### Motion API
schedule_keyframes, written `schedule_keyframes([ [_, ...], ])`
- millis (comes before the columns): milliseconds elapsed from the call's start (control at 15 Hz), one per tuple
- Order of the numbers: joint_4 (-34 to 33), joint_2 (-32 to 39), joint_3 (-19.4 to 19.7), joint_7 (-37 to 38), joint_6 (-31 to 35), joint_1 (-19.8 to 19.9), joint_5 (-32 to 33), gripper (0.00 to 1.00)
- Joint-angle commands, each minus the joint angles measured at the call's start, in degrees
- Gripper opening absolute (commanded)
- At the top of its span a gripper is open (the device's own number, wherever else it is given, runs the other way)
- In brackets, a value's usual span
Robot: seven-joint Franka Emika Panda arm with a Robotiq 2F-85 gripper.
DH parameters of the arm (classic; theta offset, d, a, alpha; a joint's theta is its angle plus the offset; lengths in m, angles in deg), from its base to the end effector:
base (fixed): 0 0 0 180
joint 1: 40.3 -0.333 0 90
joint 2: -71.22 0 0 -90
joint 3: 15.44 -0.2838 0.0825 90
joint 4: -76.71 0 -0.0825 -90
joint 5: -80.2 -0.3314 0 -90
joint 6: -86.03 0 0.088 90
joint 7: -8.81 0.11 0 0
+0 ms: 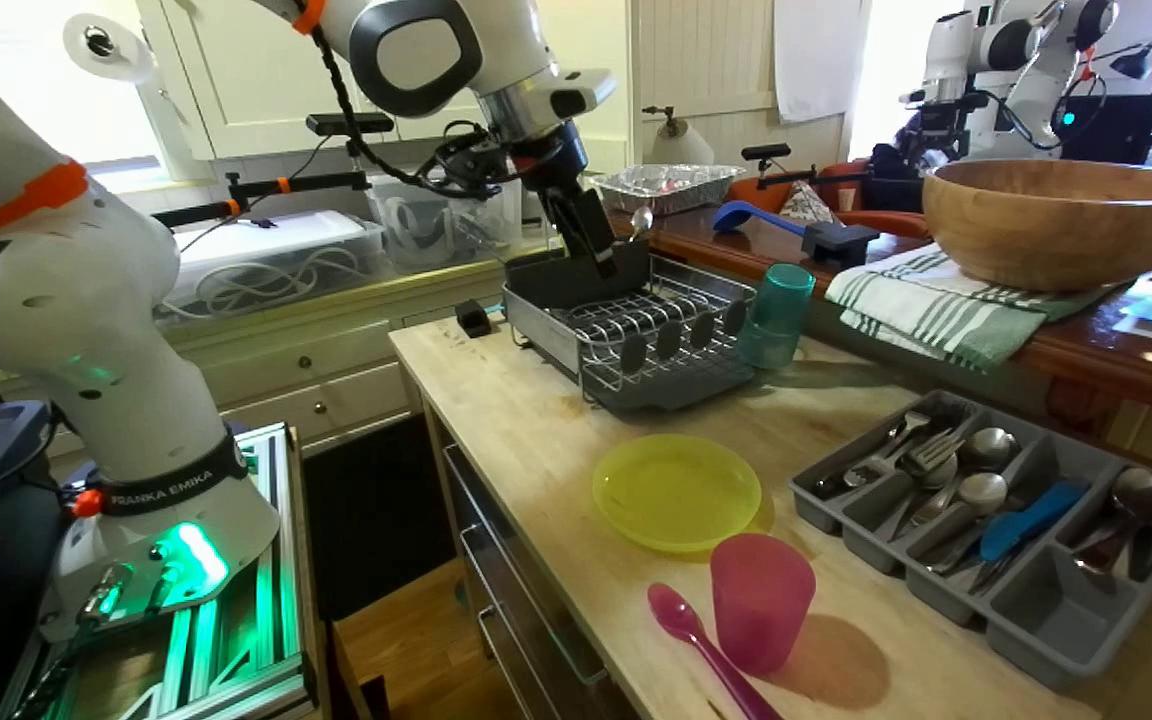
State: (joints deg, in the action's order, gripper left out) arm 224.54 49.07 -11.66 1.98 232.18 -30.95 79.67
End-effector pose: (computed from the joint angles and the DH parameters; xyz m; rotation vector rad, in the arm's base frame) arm 0.3969 -0.0931 0.4281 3.0570 -0.1780 0.5517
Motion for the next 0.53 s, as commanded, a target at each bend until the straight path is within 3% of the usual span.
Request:
schedule_keyframes([
  [0,5.4,-3.7,2.6,3.6,1.7,2.4,2.0,1.00],
  [267,9.8,-6.7,6.8,-0.7,5.5,2.5,0.3,1.00],
  [333,6.1,-3.3,6.0,0.6,3.0,2.2,0.7,1.00],
  [467,7.5,-4.5,6.8,0.0,4.0,2.4,0.6,1.00],
])
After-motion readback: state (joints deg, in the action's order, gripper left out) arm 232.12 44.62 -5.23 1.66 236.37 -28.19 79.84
